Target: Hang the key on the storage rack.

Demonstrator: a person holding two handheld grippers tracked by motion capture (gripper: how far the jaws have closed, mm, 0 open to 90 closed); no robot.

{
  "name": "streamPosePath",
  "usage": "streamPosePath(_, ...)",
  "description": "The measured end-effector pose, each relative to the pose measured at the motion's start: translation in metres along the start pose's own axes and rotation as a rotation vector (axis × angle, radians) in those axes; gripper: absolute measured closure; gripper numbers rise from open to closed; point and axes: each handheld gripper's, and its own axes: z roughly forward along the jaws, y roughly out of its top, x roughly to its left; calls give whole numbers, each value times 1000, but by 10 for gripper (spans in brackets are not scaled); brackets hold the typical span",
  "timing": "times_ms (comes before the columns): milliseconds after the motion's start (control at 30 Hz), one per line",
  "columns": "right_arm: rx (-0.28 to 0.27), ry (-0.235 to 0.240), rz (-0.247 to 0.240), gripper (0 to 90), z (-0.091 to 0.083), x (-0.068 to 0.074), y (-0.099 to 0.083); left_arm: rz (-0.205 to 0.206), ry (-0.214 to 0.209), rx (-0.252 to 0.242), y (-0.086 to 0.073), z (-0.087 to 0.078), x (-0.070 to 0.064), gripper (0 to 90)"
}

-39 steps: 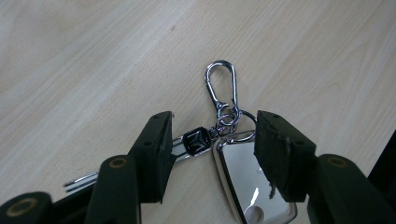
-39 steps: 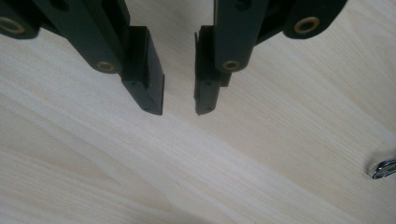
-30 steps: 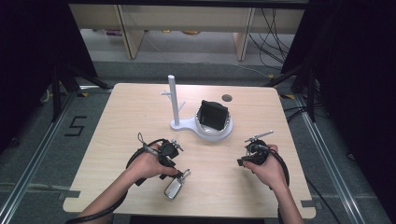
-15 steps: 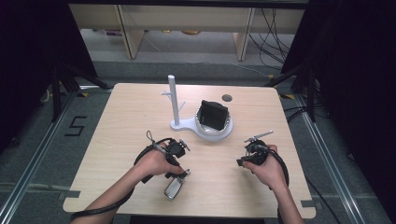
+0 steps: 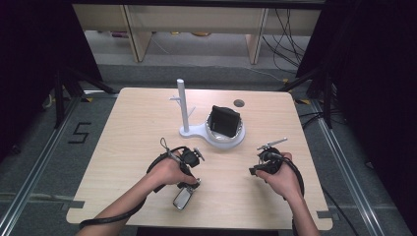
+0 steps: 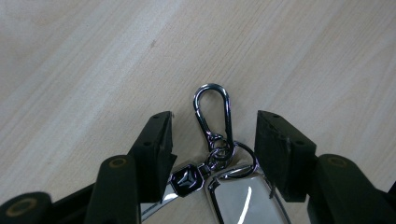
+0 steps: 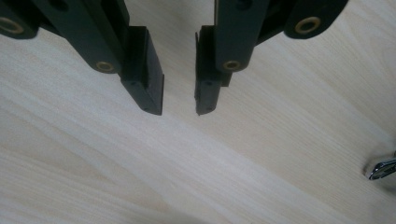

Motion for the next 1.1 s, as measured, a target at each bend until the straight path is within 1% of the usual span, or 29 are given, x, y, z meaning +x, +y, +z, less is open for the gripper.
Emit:
streamPosePath(33, 2, -16, 10, 728, 1, 1, 0, 11, 5, 6, 0, 0, 0, 464)
streamPosePath(67, 0, -4, -4, 728, 1, 0, 0, 12, 11, 15, 1, 1, 0, 464)
streamPosePath(100, -12, 0, -28, 727, 1, -1, 0, 12, 11, 15, 1, 1, 0, 465)
streamPosePath(167, -12, 0, -29, 727, 1, -1, 0, 15, 11, 17, 1, 2, -1, 466)
streamPosePath(200, -12, -1, -29, 727, 1, -1, 0, 13, 15, 18, 2, 3, -1, 471)
streamPosePath(267, -14, -2, -29, 727, 0, -1, 0, 21, 26, 28, 2, 4, -2, 483)
streamPosePath(333, -14, -1, -29, 727, 0, -1, 0, 22, 31, 19, 2, 6, -3, 485)
streamPosePath(367, -2, -2, -8, 727, 0, 0, 0, 25, 32, 37, 3, 7, -4, 489)
streamPosePath(400, -2, -2, -8, 727, 0, 0, 0, 25, 32, 37, 3, 7, -4, 490)
streamPosePath(433, -10, -1, -20, 727, 0, -1, 0, 32, 31, 38, 3, 10, -5, 491)
streamPosePath(533, -9, 1, -19, 726, 0, -1, 0, 27, 31, 49, 3, 11, -7, 499)
streamPosePath(667, -9, 1, -19, 726, 0, -1, 0, 36, 34, 60, 3, 15, -8, 514)
streamPosePath(700, -8, 1, -19, 726, 0, -1, -1, 45, 36, 63, 4, 15, -8, 521)
streamPosePath(733, -8, 3, -18, 726, 0, -1, -1, 39, 36, 58, 4, 15, -9, 528)
streamPosePath(767, -8, 3, -18, 726, 0, -1, -1, 35, 34, 65, 5, 14, -9, 528)
streamPosePath(800, -8, 3, -18, 726, 0, -1, -1, 37, 34, 63, 5, 15, -9, 548)
streamPosePath(833, -8, 3, -18, 726, 0, -1, -1, 46, 38, 66, 4, 15, -9, 548)
streamPosePath(867, -11, -1, -18, 726, 0, 0, -1, 47, 43, 60, 4, 15, -10, 560)
streamPosePath(900, -8, -3, -9, 726, -1, 0, -1, 52, 49, 68, 5, 14, -10, 588)
streamPosePath(967, -10, 3, -18, 726, 0, -1, -1, 90, 77, 72, 4, 14, -12, 623)
streamPosePath(1000, -2, 4, -6, 726, -1, 0, -1, 90, 77, 72, 4, 14, -12, 641)
streamPosePath(1033, -2, 4, -7, 726, -1, 0, -1, 100, 83, 71, 3, 14, -12, 659)
streamPosePath(1067, -2, 4, -7, 726, -1, 0, -1, 101, 87, 73, 2, 14, -13, 659)
streamPosePath(1100, -5, 3, -11, 726, -1, -1, -1, 104, 89, 68, 2, 14, -13, 699)
